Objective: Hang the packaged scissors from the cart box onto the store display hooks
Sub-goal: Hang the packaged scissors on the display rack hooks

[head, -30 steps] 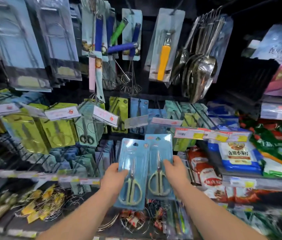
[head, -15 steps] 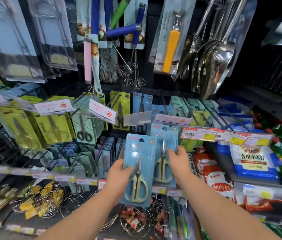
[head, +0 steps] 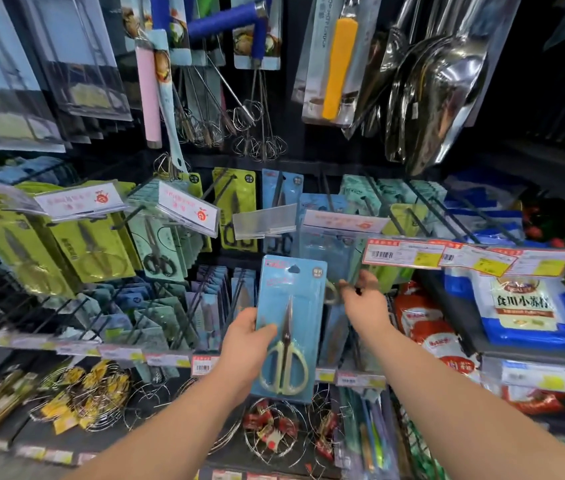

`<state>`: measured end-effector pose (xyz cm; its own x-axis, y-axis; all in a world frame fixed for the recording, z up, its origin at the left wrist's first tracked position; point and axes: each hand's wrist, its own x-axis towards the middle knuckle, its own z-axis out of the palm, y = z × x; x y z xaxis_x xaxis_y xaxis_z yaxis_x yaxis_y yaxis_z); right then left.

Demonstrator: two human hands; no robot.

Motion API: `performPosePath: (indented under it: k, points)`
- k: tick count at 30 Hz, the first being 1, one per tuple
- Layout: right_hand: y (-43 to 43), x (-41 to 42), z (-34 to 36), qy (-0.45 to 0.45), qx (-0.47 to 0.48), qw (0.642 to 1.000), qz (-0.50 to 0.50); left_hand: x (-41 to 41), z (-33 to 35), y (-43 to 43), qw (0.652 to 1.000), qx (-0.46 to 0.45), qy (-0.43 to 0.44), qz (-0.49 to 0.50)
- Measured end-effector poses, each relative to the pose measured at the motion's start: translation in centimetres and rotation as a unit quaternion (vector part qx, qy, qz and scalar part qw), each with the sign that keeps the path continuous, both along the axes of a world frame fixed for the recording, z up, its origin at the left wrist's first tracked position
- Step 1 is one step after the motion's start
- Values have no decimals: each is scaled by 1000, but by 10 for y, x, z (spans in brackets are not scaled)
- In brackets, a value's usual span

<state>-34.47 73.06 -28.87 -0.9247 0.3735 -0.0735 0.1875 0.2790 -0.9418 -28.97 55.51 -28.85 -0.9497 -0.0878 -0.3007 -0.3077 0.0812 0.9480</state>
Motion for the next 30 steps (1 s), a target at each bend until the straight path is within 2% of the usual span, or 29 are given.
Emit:
performPosePath:
  k: [2, 5, 7, 11, 24, 30]
  points:
    - [-2, 20, 0, -6, -37, 999, 16, 1, 3, 4, 1000, 0, 5, -5]
    - [-8, 56, 2, -38, -107, 988, 103, 3, 11, 14, 1000, 6, 10, -17]
    - [-12, 70, 0, -24, -78, 988, 131, 4, 14, 22, 999, 12, 17, -27]
    - [-13, 69, 2, 1, -24, 995, 94, 1, 22, 35, 998, -3, 33, -47]
    - [-2, 34, 7, -17, -2, 998, 64, -31, 20, 53, 998, -33, 33, -50]
    - [4, -3, 6, -49, 42, 996, 66, -69, 16, 56, 989, -127, 40, -58]
